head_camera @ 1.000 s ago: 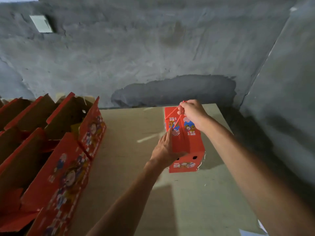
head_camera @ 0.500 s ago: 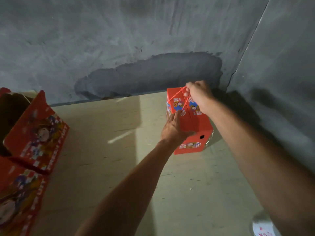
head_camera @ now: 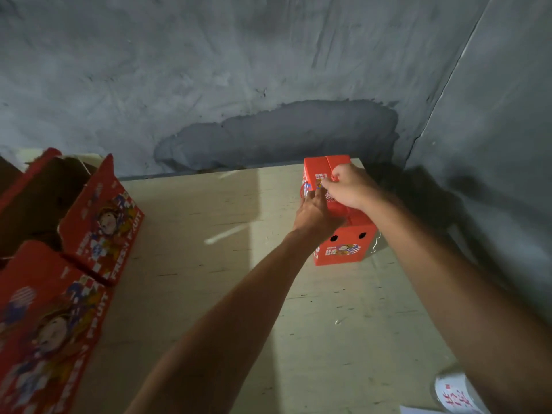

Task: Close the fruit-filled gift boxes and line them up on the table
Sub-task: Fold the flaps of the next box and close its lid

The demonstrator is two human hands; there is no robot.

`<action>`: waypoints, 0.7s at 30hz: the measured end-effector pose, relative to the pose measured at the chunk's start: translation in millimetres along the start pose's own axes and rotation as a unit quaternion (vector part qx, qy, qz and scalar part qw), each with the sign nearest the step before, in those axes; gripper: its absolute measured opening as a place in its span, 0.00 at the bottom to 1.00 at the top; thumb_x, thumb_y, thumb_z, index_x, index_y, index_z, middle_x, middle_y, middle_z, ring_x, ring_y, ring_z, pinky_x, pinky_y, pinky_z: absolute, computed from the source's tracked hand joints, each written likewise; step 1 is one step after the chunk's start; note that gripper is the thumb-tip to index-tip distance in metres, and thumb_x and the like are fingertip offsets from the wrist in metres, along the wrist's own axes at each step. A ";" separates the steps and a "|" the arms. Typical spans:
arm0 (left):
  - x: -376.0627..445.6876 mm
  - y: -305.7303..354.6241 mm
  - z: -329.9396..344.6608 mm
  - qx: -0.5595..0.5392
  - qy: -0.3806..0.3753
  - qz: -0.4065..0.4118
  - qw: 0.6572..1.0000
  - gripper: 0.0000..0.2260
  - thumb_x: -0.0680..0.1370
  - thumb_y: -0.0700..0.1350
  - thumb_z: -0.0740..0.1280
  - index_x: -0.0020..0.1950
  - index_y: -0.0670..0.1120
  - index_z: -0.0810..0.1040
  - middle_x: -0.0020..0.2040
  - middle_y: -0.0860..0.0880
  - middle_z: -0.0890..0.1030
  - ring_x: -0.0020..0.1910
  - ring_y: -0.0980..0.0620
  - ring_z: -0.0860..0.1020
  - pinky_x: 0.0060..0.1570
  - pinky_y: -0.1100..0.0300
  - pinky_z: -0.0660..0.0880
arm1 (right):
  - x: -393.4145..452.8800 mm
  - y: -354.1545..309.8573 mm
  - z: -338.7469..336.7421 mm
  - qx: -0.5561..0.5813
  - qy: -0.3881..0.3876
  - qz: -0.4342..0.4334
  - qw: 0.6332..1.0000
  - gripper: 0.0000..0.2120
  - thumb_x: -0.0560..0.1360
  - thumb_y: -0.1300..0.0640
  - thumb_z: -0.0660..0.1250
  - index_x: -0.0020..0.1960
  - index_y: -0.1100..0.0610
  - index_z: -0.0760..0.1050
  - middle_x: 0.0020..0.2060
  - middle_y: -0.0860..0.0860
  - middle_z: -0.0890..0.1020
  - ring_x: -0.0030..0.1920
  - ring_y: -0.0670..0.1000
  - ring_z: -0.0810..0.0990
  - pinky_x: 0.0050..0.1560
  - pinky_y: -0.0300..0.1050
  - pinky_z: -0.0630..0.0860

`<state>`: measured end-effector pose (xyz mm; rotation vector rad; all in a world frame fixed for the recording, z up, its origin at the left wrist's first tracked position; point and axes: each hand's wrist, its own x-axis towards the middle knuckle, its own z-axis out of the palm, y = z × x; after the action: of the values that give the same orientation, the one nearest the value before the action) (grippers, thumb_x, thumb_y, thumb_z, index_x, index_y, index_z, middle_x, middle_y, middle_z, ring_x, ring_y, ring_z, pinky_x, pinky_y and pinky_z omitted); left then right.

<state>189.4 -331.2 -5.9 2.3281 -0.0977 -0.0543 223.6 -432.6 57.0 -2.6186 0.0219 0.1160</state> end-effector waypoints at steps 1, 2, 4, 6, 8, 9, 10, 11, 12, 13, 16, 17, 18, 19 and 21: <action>-8.5 5.1 -10.9 0.003 0.012 0.009 1.000 0.34 0.76 0.51 0.74 0.78 0.46 0.64 0.69 0.44 0.74 0.69 0.43 0.71 0.70 0.46 0.70 | -13.1 -8.1 -0.5 0.000 0.011 -0.017 1.000 0.17 0.83 0.45 0.62 0.48 0.58 0.78 0.43 0.54 0.82 0.46 0.57 0.81 0.43 0.49 0.77; -19.0 9.1 -23.5 0.014 0.024 0.016 0.999 0.31 0.77 0.52 0.73 0.77 0.46 0.67 0.68 0.44 0.75 0.67 0.44 0.72 0.68 0.47 0.72 | -28.1 -17.5 -0.6 0.007 0.022 -0.033 0.999 0.18 0.82 0.43 0.62 0.54 0.58 0.80 0.49 0.54 0.84 0.50 0.57 0.82 0.51 0.51 0.79; -48.5 12.6 -49.5 0.044 0.042 0.033 0.998 0.24 0.78 0.49 0.70 0.72 0.45 0.72 0.64 0.43 0.78 0.65 0.43 0.75 0.63 0.49 0.73 | -61.7 -37.8 1.6 0.038 0.035 -0.054 0.997 0.21 0.81 0.39 0.61 0.61 0.55 0.79 0.54 0.52 0.84 0.55 0.56 0.82 0.57 0.52 0.78; -86.3 7.4 -74.0 0.045 0.059 0.039 0.996 0.20 0.77 0.44 0.68 0.69 0.43 0.75 0.62 0.42 0.80 0.64 0.42 0.76 0.61 0.49 0.74 | -97.5 -57.3 10.1 0.074 0.036 -0.077 0.994 0.23 0.80 0.37 0.62 0.63 0.54 0.78 0.57 0.52 0.84 0.58 0.55 0.81 0.59 0.50 0.77; -129.8 -1.7 -100.0 0.027 0.087 0.017 0.996 0.20 0.76 0.43 0.68 0.69 0.43 0.75 0.62 0.42 0.81 0.60 0.41 0.79 0.56 0.49 0.77 | -130.2 -77.4 22.0 0.109 0.038 -0.104 0.988 0.26 0.79 0.36 0.63 0.65 0.55 0.77 0.63 0.51 0.82 0.63 0.54 0.80 0.63 0.50 0.75; -153.1 -7.0 -113.2 0.030 0.097 0.004 0.995 0.21 0.76 0.43 0.68 0.69 0.43 0.75 0.62 0.43 0.81 0.59 0.41 0.79 0.54 0.48 0.78 | -147.6 -88.9 28.4 0.121 0.037 -0.116 0.985 0.27 0.79 0.35 0.64 0.65 0.55 0.77 0.64 0.51 0.82 0.65 0.53 0.79 0.65 0.51 0.74; -176.2 -12.6 -125.1 0.041 0.103 -0.007 0.994 0.21 0.76 0.44 0.67 0.69 0.44 0.75 0.61 0.43 0.81 0.58 0.41 0.80 0.52 0.47 0.79 | -165.7 -100.6 35.5 0.129 0.033 -0.127 0.983 0.27 0.78 0.34 0.65 0.65 0.54 0.77 0.64 0.50 0.82 0.65 0.52 0.79 0.66 0.52 0.74; -198.7 -20.0 -135.3 0.054 0.106 -0.017 0.993 0.20 0.76 0.44 0.66 0.68 0.44 0.75 0.60 0.43 0.81 0.56 0.40 0.80 0.51 0.47 0.79 | -183.9 -112.0 43.5 0.136 0.023 -0.136 0.981 0.28 0.77 0.33 0.65 0.65 0.53 0.77 0.64 0.49 0.82 0.65 0.51 0.79 0.66 0.52 0.75; -222.2 -28.7 -144.3 0.065 0.106 -0.029 0.992 0.19 0.77 0.45 0.66 0.68 0.44 0.75 0.60 0.43 0.82 0.55 0.40 0.81 0.50 0.47 0.79 | -203.2 -122.9 52.9 0.143 0.007 -0.144 0.979 0.30 0.75 0.30 0.65 0.65 0.52 0.77 0.63 0.48 0.82 0.64 0.51 0.79 0.66 0.52 0.75; -245.8 -38.2 -152.5 0.073 0.107 -0.042 0.991 0.18 0.77 0.45 0.65 0.67 0.45 0.75 0.59 0.43 0.82 0.54 0.40 0.81 0.49 0.48 0.80 | -222.5 -132.9 63.4 0.150 -0.010 -0.153 0.977 0.32 0.73 0.28 0.63 0.64 0.51 0.77 0.63 0.48 0.82 0.64 0.50 0.80 0.66 0.52 0.75; -317.3 -71.1 -176.8 0.088 0.131 -0.073 0.985 0.20 0.77 0.47 0.66 0.69 0.46 0.76 0.61 0.45 0.82 0.56 0.42 0.81 0.52 0.48 0.79 | -275.4 -163.0 98.1 0.154 -0.048 -0.182 0.970 0.36 0.69 0.23 0.60 0.63 0.48 0.78 0.60 0.46 0.83 0.62 0.48 0.81 0.65 0.50 0.76; -339.6 -83.2 -184.3 0.094 0.146 -0.079 0.982 0.20 0.77 0.47 0.67 0.69 0.46 0.76 0.61 0.45 0.81 0.57 0.42 0.81 0.53 0.48 0.79 | -290.8 -173.3 110.6 0.157 -0.059 -0.194 0.967 0.35 0.69 0.23 0.60 0.63 0.47 0.78 0.60 0.45 0.83 0.61 0.48 0.81 0.64 0.49 0.76; -361.1 -95.9 -191.4 0.098 0.163 -0.086 0.978 0.20 0.78 0.48 0.67 0.69 0.45 0.76 0.60 0.45 0.81 0.57 0.42 0.80 0.53 0.48 0.78 | -306.1 -183.9 123.2 0.160 -0.072 -0.207 0.963 0.34 0.70 0.24 0.60 0.63 0.47 0.78 0.60 0.45 0.83 0.61 0.47 0.81 0.64 0.49 0.77; -381.3 -108.0 -197.3 0.103 0.180 -0.096 0.974 0.20 0.78 0.48 0.67 0.69 0.45 0.76 0.59 0.45 0.81 0.57 0.43 0.80 0.54 0.48 0.78 | -320.8 -193.8 135.1 0.163 -0.086 -0.217 0.959 0.33 0.70 0.24 0.61 0.63 0.47 0.78 0.60 0.45 0.83 0.61 0.47 0.81 0.63 0.49 0.77; -419.7 -130.5 -208.4 0.124 0.201 -0.125 0.964 0.20 0.79 0.50 0.66 0.70 0.47 0.75 0.61 0.47 0.80 0.60 0.44 0.78 0.59 0.47 0.75 | -348.2 -213.8 159.4 0.173 -0.112 -0.236 0.950 0.31 0.72 0.26 0.63 0.63 0.46 0.78 0.59 0.45 0.83 0.60 0.47 0.81 0.63 0.49 0.77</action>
<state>-207.1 -54.4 46.4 2.5388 0.4165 0.3214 -127.7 -170.0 55.6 -2.1768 -0.6041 0.2163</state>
